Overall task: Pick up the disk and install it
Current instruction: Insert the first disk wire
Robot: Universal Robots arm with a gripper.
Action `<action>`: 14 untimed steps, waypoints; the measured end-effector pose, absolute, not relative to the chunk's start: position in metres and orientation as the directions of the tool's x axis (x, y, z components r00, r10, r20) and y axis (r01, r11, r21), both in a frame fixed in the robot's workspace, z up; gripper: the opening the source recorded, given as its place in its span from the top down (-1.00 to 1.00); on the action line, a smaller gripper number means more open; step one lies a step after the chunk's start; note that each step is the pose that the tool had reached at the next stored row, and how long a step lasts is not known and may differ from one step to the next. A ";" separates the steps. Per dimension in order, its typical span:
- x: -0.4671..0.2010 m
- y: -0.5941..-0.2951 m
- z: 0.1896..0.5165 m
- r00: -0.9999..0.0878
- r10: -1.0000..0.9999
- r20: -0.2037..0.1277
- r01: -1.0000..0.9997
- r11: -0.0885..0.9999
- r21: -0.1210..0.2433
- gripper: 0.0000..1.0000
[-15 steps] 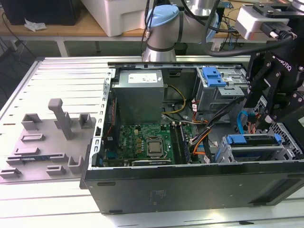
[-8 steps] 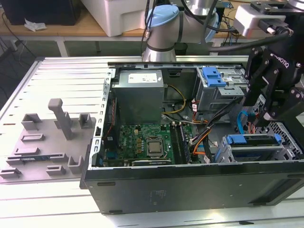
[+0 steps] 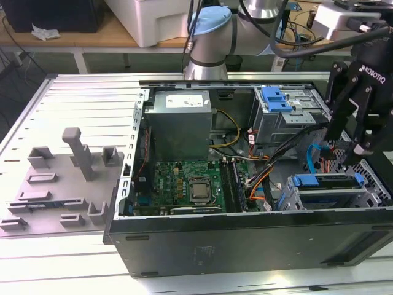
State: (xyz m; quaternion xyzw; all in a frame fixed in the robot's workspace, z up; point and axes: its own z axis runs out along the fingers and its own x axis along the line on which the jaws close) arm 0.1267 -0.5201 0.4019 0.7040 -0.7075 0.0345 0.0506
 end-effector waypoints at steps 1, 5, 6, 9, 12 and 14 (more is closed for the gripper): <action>0.127 -0.516 0.402 -0.004 -0.992 0.127 -1.000 0.006 0.022 -0.13; 0.129 -0.502 0.402 -0.004 -0.988 0.157 -1.000 0.007 0.022 -0.13; 0.132 -0.501 0.402 -0.005 -0.986 0.169 -1.000 0.009 0.022 -0.13; 0.137 -0.499 0.402 -0.009 -0.981 0.192 -1.000 0.014 0.023 -0.13; 0.143 -0.498 0.402 -0.013 -0.977 0.214 -1.000 0.019 0.024 -0.13; 0.146 -0.497 0.402 -0.015 -0.974 0.225 -0.999 0.021 0.025 -0.13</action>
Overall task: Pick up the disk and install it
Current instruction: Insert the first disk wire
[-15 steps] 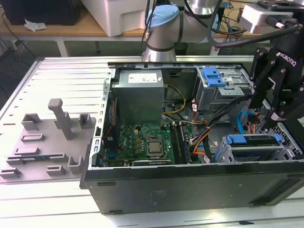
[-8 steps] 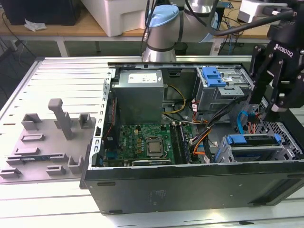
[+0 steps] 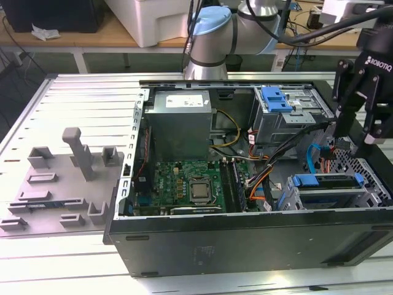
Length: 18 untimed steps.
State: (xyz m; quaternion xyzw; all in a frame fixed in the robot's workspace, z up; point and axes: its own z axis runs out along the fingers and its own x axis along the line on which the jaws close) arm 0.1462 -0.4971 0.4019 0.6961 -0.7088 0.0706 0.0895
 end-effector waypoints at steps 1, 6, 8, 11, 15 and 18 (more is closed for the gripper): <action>0.148 -0.496 0.402 -0.016 -0.972 0.234 -0.999 0.023 0.025 -0.13; 0.158 -0.493 0.402 -0.023 -0.963 0.269 -0.999 0.031 0.026 -0.10; 0.160 -0.490 0.402 -0.023 -0.959 0.281 -0.999 0.032 0.026 0.05; 0.161 -0.481 0.402 -0.023 -0.955 0.297 -0.999 0.033 0.026 0.05; 0.164 -0.472 0.402 -0.029 -0.951 0.307 -0.999 0.039 0.025 0.05; 0.169 -0.470 0.402 -0.055 -0.950 0.308 -0.997 0.066 0.025 0.05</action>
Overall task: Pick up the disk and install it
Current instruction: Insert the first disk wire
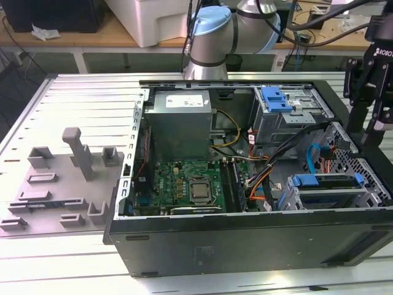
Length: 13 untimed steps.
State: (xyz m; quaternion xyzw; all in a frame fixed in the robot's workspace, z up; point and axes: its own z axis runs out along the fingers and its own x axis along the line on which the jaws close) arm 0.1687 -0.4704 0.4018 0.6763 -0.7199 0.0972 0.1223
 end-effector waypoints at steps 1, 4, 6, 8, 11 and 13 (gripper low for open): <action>0.169 -0.470 0.402 -0.064 -0.949 0.307 -0.997 0.075 0.025 0.05; 0.171 -0.470 0.401 -0.099 -0.946 0.307 -0.993 0.112 0.025 0.05; 0.172 -0.469 0.400 -0.127 -0.943 0.308 -0.990 0.142 0.025 0.05; 0.172 -0.469 0.400 -0.150 -0.940 0.308 -0.986 0.165 0.025 0.05; 0.176 -0.468 0.399 -0.187 -0.933 0.308 -0.979 0.204 0.025 0.05; 0.181 -0.465 0.397 -0.201 -0.930 0.308 -0.975 0.220 0.025 0.05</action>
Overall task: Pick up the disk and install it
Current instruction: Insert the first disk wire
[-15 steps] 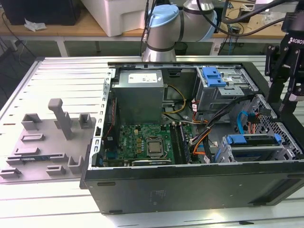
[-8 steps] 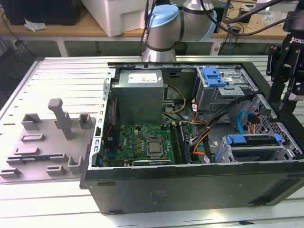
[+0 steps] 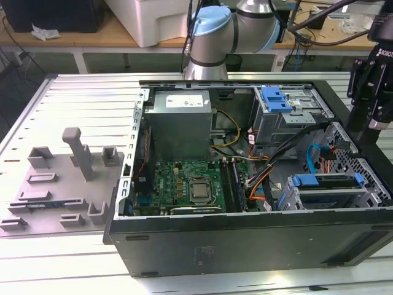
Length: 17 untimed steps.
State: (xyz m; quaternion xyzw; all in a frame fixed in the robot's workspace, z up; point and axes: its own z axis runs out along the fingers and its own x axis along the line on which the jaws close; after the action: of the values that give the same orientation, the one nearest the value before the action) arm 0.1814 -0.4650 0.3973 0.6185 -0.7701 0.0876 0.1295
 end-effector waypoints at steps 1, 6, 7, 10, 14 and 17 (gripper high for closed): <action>0.184 -0.464 0.397 -0.208 -0.928 0.308 -0.974 0.227 0.025 0.05; 0.194 -0.458 0.391 -0.237 -0.921 0.311 -0.966 0.257 0.025 0.05; 0.195 -0.457 0.390 -0.239 -0.920 0.312 -0.966 0.259 0.024 0.05; 0.197 -0.453 0.385 -0.249 -0.914 0.321 -0.963 0.270 0.022 0.05; 0.197 -0.445 0.381 -0.254 -0.904 0.345 -0.961 0.276 0.014 0.05; 0.197 -0.435 0.379 -0.255 -0.895 0.366 -0.961 0.277 0.008 0.05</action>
State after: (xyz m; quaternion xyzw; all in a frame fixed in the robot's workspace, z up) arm 0.1973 -0.4351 0.3790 0.5912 -0.7847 0.1090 0.1512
